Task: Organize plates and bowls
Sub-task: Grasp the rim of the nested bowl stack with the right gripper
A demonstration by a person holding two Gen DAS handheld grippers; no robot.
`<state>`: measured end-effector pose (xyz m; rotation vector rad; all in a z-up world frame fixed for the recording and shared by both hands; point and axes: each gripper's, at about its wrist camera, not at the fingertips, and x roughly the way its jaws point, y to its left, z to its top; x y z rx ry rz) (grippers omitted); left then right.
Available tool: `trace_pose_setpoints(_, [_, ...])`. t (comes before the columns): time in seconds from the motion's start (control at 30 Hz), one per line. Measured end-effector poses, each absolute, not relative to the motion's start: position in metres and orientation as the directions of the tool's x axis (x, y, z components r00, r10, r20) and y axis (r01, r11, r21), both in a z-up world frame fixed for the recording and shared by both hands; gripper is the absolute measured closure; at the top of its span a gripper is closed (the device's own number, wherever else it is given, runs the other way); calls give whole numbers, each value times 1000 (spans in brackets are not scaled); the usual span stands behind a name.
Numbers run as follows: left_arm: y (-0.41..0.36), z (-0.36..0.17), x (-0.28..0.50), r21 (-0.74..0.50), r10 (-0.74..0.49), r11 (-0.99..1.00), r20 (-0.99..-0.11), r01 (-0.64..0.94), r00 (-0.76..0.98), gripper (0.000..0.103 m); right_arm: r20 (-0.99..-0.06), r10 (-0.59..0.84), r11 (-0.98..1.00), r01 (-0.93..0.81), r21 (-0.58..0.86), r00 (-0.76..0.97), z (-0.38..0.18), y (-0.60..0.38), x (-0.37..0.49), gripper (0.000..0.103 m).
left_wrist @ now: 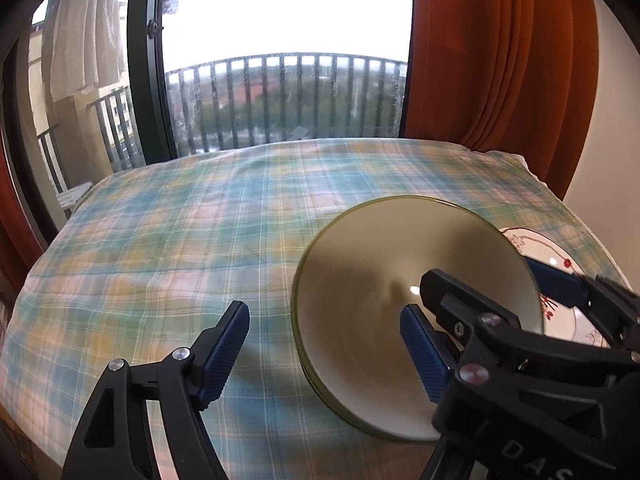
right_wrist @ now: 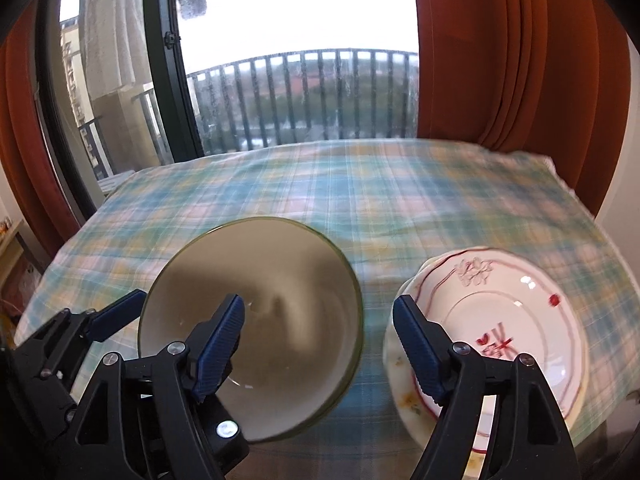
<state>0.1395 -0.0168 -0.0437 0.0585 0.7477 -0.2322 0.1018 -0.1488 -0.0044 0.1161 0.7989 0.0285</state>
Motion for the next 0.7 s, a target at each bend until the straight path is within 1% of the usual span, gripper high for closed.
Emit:
trace_pose_setpoints(0.23, [-14, -55, 153, -129, -257, 961, -739, 243, 623, 24, -755, 128, 981, 28, 191, 644, -15, -155, 115, 24])
trace_pose_setpoints(0.33, [-14, -58, 154, -171, -291, 953, -748, 250, 596, 31, -760, 154, 973, 39, 229, 631, -17, -159, 114, 24])
trace_pose_setpoints(0.47, [-18, -60, 155, -193, -306, 949, -752, 248, 584, 32, -773, 175, 960, 68, 271, 610, -19, -166, 114, 24])
trace_pose_setpoints(0.6, [-18, -66, 161, -270, -362, 931, -768, 246, 528, 33, -794, 206, 944, 98, 316, 572, -26, -176, 118, 24])
trace_pose_setpoints(0.67, [-17, -69, 166, -322, -406, 913, -773, 250, 487, 39, -795, 204, 941, 109, 320, 571, -27, -180, 120, 24])
trace_pose_setpoints(0.7, [-15, -70, 168, -343, -420, 907, -770, 243, 481, 39, -797, 200, 939, 119, 321, 570, -29, -182, 120, 24])
